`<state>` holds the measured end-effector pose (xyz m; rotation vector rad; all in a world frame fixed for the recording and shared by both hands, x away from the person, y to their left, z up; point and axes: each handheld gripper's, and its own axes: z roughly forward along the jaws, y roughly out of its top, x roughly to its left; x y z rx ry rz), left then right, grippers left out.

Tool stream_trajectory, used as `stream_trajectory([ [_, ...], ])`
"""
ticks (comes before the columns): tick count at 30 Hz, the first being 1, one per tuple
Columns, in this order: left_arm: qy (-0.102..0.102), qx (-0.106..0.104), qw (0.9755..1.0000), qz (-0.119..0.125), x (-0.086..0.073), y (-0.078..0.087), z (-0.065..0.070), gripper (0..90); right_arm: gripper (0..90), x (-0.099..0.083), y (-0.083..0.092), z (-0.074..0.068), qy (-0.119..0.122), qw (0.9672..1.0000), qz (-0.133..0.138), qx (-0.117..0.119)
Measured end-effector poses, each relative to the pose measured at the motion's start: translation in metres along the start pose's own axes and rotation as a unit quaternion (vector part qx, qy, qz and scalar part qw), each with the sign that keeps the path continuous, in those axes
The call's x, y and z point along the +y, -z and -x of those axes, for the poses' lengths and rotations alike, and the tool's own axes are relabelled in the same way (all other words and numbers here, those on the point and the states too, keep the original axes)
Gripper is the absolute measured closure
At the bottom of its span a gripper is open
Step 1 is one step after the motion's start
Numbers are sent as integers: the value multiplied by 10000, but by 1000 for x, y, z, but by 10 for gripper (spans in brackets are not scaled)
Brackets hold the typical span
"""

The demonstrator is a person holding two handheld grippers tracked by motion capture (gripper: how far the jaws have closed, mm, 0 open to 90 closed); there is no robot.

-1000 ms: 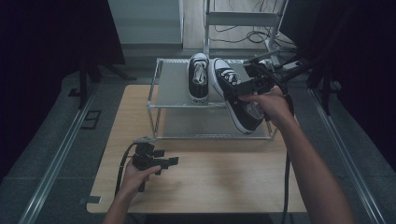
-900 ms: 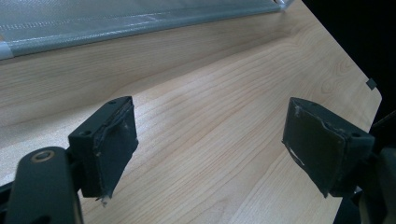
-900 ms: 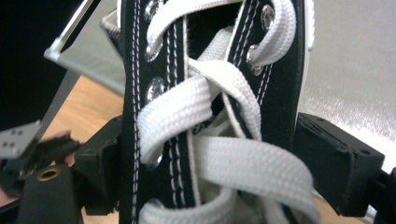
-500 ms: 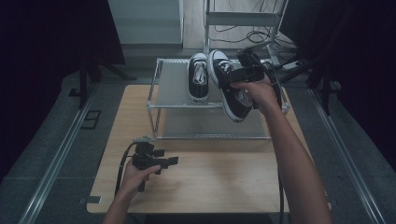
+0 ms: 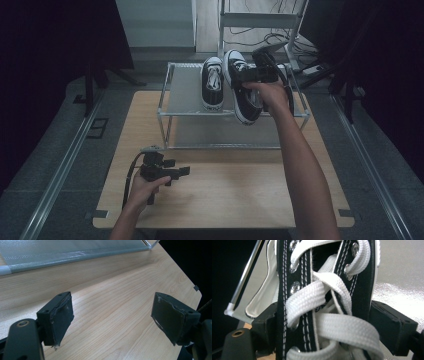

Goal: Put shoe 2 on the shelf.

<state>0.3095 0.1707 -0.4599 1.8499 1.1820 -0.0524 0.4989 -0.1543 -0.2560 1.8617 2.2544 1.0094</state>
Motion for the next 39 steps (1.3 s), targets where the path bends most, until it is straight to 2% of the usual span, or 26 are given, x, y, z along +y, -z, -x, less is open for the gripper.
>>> stream_trajectory([
  [12,-3,13,10000,24,0,2,-1,178,165,14,-8,3,-304,9995,110,-14],
  [17,14,-2,10000,19,0,2,-2,178,165,19,-17,7,-524,9985,131,0],
  [19,43,3,10000,35,-1,2,-3,178,165,22,-22,12,-656,9977,159,-7],
  [27,75,15,10000,47,-1,2,-7,178,166,30,-34,17,-936,9953,245,-8],
  [30,83,41,9999,45,-1,2,-7,178,166,32,-36,18,-977,9949,246,-9],
  [32,102,31,9999,54,-2,3,-8,178,165,34,-41,20,-1056,9940,247,-104],
  [39,113,47,9999,47,-2,3,-10,178,165,38,-49,27,-1261,9915,314,-75],
])
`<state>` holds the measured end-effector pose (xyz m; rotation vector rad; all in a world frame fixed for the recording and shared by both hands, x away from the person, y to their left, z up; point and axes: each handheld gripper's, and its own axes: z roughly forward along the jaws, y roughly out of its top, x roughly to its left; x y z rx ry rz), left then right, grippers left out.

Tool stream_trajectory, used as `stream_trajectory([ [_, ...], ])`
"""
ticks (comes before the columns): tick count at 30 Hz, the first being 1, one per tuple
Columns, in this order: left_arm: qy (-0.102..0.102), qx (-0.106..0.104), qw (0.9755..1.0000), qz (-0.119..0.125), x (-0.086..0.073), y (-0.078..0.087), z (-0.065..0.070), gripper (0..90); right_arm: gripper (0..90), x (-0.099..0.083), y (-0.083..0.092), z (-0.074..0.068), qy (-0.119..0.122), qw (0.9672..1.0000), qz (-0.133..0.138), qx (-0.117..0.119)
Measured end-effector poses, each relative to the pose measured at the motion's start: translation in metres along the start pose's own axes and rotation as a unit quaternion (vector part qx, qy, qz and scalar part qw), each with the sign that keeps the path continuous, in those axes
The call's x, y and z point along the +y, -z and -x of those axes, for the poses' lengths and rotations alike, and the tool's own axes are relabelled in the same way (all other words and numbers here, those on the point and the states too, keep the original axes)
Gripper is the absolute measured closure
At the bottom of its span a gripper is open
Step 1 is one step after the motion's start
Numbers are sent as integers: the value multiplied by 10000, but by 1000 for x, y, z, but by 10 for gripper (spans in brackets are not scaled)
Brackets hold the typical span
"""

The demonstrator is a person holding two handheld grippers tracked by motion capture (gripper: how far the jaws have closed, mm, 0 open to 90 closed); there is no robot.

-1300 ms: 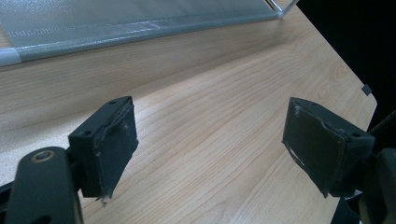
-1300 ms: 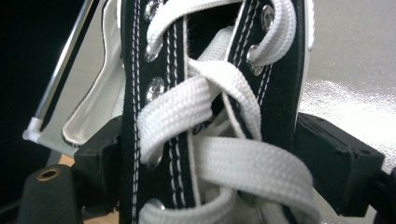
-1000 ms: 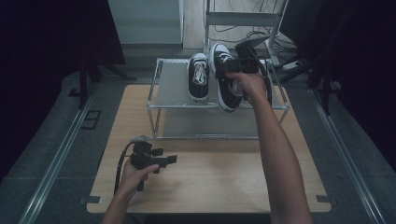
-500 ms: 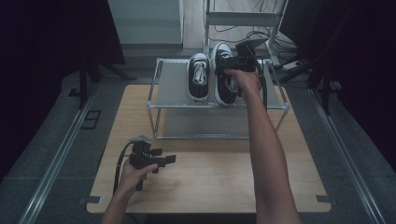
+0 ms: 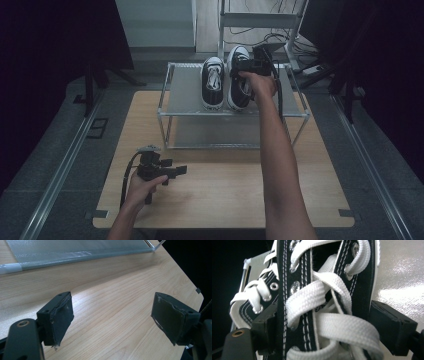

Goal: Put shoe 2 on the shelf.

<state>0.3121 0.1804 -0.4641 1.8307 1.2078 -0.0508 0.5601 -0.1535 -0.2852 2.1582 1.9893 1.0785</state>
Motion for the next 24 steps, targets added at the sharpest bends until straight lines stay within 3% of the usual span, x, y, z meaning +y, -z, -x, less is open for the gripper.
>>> stream_trajectory([
  [7,-24,13,10000,-19,0,-1,0,178,163,3,-6,3,-90,9999,-127,20],
  [16,11,51,10000,-18,-1,-2,-1,178,154,8,-17,3,-289,9986,-380,-249],
  [24,31,43,10000,-4,-1,-1,-1,178,150,8,-21,-7,-189,9971,-397,-614],
])
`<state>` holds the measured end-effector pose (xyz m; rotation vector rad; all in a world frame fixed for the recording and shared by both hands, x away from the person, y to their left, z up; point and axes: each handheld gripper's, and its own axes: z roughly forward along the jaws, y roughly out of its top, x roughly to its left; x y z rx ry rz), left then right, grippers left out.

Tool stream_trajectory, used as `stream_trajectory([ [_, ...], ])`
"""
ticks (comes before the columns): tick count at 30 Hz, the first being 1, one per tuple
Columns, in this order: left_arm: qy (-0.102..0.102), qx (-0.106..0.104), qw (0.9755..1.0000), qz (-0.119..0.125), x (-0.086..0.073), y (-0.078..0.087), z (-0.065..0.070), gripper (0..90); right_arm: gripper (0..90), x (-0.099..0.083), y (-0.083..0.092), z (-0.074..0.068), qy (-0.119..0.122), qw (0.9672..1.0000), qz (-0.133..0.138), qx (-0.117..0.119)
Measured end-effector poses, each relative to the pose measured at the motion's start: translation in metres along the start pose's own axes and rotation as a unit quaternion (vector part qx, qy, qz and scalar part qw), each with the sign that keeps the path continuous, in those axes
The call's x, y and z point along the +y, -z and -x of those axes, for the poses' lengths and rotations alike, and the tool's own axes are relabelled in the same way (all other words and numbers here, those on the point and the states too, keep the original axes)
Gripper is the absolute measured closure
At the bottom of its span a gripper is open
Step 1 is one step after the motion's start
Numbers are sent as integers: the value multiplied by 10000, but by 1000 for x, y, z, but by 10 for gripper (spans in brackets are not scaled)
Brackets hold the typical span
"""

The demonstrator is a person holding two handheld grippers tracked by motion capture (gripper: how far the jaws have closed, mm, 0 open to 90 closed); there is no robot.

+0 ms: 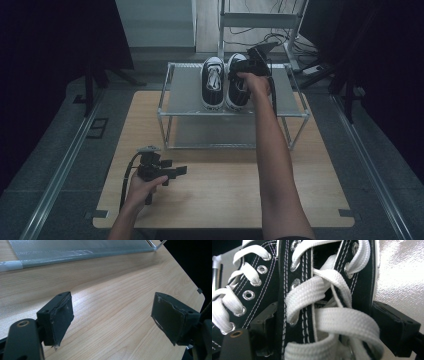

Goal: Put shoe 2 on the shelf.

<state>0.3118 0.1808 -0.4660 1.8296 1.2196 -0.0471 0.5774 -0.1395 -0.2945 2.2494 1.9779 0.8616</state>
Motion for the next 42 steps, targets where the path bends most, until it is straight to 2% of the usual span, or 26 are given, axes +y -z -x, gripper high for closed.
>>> stream_trajectory([
  [5,35,-16,10000,26,0,1,-1,178,150,-1,1,-2,-45,9998,51,-165],
  [11,13,-15,10000,26,0,2,0,178,136,0,-1,-1,-36,9999,3,-148],
  [14,13,6,10000,29,0,2,0,178,129,0,-3,-7,77,9993,-74,-351],
  [15,13,6,10000,29,0,2,0,178,129,0,-3,-7,77,9993,-74,-351],
  [17,28,-9,10000,38,0,3,-1,178,121,0,-5,-11,180,9984,-90,-526],
  [19,33,-7,10000,39,0,3,-1,178,119,0,-6,-13,203,9981,-90,-575],
  [20,39,-8,10000,38,0,3,-1,178,115,1,-7,-18,300,9968,-125,-732],
  [23,41,-10,10000,37,0,3,-2,178,111,0,-6,-19,363,9964,-83,-762],
  [24,43,-15,10000,39,0,3,-2,178,111,0,-5,-19,381,9967,-26,-722],
  [25,44,-18,10000,45,0,3,-2,178,118,0,5,-18,378,9973,176,-601],
  [26,44,-23,10000,47,0,3,-1,178,124,0,10,-18,416,9975,266,-500],
  [28,34,-6,10000,49,0,3,-1,178,130,-1,14,-18,451,9975,316,-444],
  [30,35,-18,10000,62,0,3,0,178,132,-5,24,-18,635,9965,432,-327],
  [32,45,-16,10000,69,0,4,1,178,133,-6,26,-18,660,9964,452,-297],
  [33,25,-1,10000,66,0,4,2,178,136,-11,30,-14,729,9961,489,-104],
  [34,25,-1,10000,66,0,4,2,178,136,-11,30,-14,729,9961,489,-104],
  [35,7,-7,10000,73,0,4,3,178,148,-16,34,-11,817,9953,511,27],
  [38,0,-8,10000,91,1,5,4,178,166,-21,39,-8,901,9943,549,148],
  [39,-8,-16,10000,96,1,4,4,178,173,-24,43,-7,951,9935,587,208],
  [40,-14,-15,10000,95,1,4,4,178,192,-32,51,-4,1107,9905,716,394],
  [42,-44,1,10000,75,1,4,5,178,204,-38,56,-2,1237,9879,782,518],
])
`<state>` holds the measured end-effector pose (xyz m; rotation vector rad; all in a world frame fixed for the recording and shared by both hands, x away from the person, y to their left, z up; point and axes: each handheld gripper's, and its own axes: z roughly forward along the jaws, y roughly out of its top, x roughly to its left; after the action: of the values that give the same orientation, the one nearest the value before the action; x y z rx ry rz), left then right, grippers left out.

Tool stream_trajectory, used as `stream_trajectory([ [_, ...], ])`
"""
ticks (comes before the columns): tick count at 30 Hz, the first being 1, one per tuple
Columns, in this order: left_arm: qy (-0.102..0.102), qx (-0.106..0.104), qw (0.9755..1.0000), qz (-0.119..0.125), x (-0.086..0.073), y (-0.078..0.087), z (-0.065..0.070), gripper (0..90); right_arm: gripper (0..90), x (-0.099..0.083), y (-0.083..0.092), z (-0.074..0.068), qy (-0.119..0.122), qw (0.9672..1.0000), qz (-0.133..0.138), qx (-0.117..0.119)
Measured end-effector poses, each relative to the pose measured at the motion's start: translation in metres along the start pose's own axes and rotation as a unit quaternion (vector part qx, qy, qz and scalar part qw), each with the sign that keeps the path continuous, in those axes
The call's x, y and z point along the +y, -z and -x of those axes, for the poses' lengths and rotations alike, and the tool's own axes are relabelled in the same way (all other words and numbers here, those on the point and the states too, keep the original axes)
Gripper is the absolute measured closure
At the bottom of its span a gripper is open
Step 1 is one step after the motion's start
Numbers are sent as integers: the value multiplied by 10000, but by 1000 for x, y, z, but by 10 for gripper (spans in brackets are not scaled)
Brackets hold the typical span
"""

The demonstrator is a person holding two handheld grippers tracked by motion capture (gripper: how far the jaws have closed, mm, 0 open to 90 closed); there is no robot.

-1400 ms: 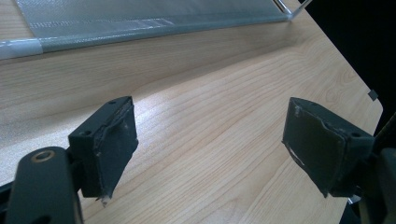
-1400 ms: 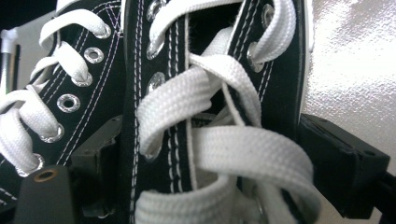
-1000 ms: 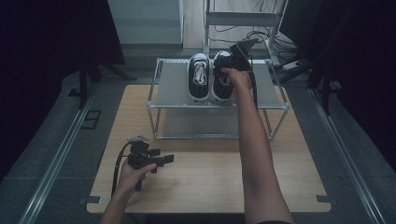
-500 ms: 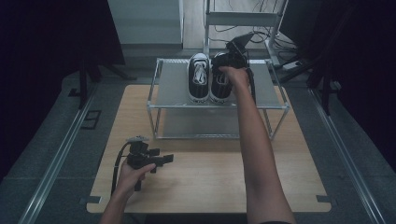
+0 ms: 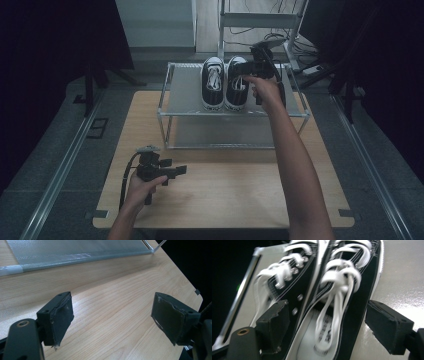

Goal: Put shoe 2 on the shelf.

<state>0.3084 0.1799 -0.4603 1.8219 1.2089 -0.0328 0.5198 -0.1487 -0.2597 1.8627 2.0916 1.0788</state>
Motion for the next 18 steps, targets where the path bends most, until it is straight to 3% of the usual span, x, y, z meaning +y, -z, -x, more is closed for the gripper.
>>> stream_trajectory([
  [6,-37,17,10000,8,0,0,0,178,231,-22,22,0,420,9982,201,369],
  [12,-78,44,10000,-43,0,-3,2,178,233,-39,39,5,666,9955,352,570],
  [15,-122,41,9999,-45,0,-3,2,178,240,-63,54,17,917,9911,521,812],
  [17,-124,48,9999,-45,0,-3,2,178,243,-69,56,20,948,9902,544,864],
  [18,-120,39,9999,-17,0,-2,3,178,253,-80,59,27,982,9888,601,952],
])
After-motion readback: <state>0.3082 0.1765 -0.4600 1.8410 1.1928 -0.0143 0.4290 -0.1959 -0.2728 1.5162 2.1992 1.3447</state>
